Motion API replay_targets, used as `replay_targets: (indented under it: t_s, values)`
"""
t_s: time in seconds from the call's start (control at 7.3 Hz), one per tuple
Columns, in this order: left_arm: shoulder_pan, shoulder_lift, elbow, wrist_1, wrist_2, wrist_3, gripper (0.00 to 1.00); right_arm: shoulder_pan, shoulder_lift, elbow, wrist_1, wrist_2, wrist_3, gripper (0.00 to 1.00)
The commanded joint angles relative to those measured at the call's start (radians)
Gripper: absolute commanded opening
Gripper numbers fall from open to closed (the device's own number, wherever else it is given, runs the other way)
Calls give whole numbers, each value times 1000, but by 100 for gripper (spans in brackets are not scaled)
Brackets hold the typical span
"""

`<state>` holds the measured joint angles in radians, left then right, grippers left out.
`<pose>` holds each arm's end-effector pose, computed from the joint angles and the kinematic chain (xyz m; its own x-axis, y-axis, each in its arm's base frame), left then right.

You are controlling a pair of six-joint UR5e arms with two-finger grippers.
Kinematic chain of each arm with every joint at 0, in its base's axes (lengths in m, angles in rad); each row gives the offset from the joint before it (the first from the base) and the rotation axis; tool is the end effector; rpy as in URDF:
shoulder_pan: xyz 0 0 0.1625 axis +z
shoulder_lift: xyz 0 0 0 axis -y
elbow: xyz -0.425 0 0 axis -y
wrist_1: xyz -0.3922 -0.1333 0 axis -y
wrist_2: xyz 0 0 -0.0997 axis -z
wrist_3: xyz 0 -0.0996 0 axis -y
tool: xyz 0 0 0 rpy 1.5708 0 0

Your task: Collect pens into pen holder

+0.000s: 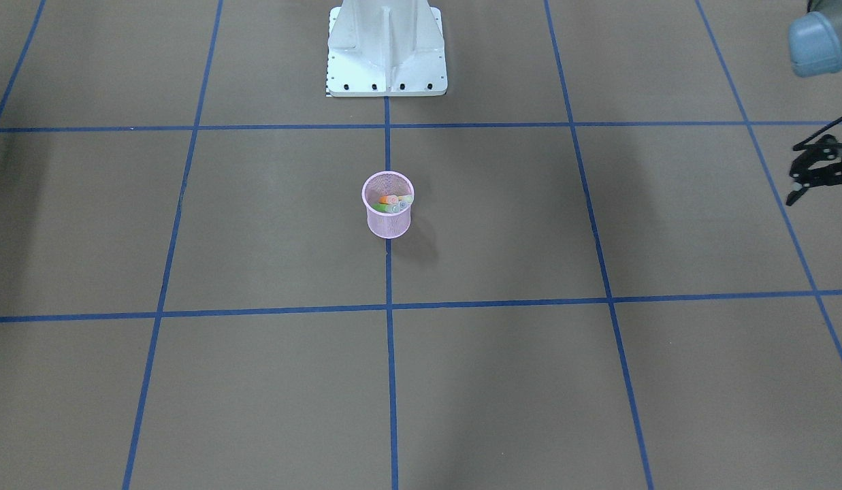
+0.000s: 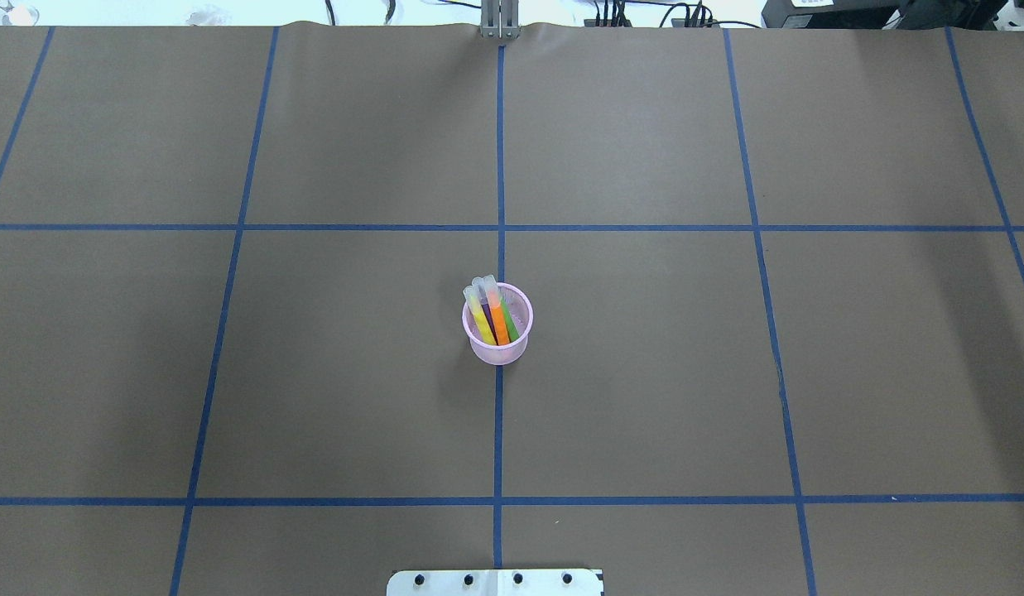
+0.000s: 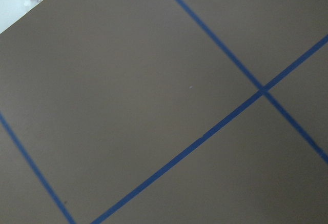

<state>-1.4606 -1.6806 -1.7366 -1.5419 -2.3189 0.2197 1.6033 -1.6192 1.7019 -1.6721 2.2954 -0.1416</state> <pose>-0.0059 -0.5424 0.5247 0.6700 0.4499 -0.5906 -0.2589 0.8871 0.3821 0.0825 -0.4662 0.6310 0.7451 -0.1047 0.6587 0.0734 0.9945 0.0751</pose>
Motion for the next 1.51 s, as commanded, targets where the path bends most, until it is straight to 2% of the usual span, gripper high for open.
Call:
replay_targets:
  t_s: [0.0,0.14,0.27,0.41,0.82,1.37]
  values:
    - [-99,25,68,68,4,61,100,9,-50,-4,-11,-8,0,100]
    - [-130,54,72,83,1,126,100,9,-50,-13,-11,-10,4,100]
    - [-136,135,62,71,-4,122,100,7,-50,-11,-9,-8,2,100]
    - [-136,156,66,71,1,116,100,9,-48,-1,-6,-7,2,100]
    - [-136,157,109,72,-2,113,100,7,-54,-16,-8,-10,11,100]
    - [-135,177,98,68,-1,121,100,7,-56,-4,-6,-60,13,100]
